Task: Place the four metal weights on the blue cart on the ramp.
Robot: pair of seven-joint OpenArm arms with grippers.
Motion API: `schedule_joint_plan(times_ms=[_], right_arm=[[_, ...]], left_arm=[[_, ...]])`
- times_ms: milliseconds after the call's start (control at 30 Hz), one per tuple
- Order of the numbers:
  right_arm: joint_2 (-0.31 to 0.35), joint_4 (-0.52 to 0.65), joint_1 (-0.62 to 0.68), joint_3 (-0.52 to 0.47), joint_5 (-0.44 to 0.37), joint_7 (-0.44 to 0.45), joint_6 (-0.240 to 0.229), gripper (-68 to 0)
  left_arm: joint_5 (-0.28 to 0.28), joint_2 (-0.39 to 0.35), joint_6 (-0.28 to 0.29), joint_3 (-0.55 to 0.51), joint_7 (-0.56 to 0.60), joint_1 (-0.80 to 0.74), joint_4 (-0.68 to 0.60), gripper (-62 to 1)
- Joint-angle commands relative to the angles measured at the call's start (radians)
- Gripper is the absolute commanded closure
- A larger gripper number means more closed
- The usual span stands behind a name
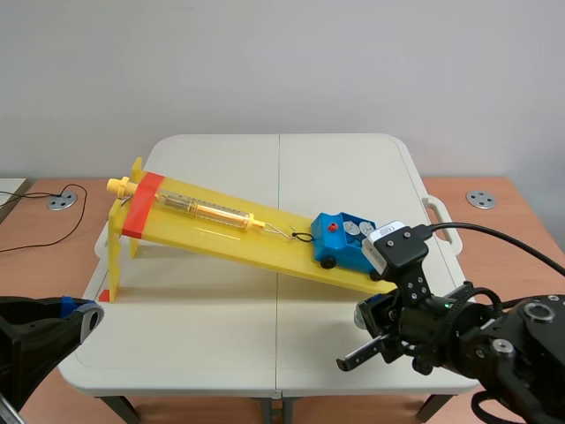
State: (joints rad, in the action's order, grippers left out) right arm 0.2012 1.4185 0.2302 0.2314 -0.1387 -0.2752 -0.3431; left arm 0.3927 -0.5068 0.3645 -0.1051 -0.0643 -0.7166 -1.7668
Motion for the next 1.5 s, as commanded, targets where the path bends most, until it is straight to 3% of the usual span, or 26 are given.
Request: schedule_joint_plan(times_ms=[0, 333, 600, 767, 967, 1267, 1467], right_arm=[[0.064, 0.151, -0.013, 0.016, -0.07, 0.078, 0.029, -0.6], [0.095, 0.33, 0.104, -0.097, -0.22, 0.052, 0.028, -0.6], [0.095, 0.41, 0.121, -0.216, -0.409, 0.049, 0.0, -0.6], [0.086, 0.422, 0.108, -0.288, -0.529, 0.052, -0.047, -0.6], [0.079, 0.422, 0.06, -0.317, -0.592, 0.046, -0.051, -0.6], [-0.009, 0.416, -0.04, -0.316, -0.591, 0.001, -0.045, -0.6], [-0.035, 0.349, -0.095, -0.315, -0.588, -0.002, -0.042, -0.6]], left_arm=[[0.031, -0.01, 0.024, -0.008, 0.093, 0.022, -0.032, -3.2], [0.031, -0.01, 0.024, -0.008, 0.093, 0.022, -0.032, -3.2], [0.031, -0.01, 0.024, -0.008, 0.093, 0.022, -0.032, -3.2], [0.031, -0.01, 0.024, -0.008, 0.093, 0.022, -0.032, -3.2], [0.031, -0.01, 0.024, -0.008, 0.093, 0.022, -0.032, -3.2], [0.031, -0.01, 0.024, -0.008, 0.093, 0.022, -0.032, -3.2], [0.031, -0.01, 0.024, -0.008, 0.093, 0.022, -0.032, -3.2]])
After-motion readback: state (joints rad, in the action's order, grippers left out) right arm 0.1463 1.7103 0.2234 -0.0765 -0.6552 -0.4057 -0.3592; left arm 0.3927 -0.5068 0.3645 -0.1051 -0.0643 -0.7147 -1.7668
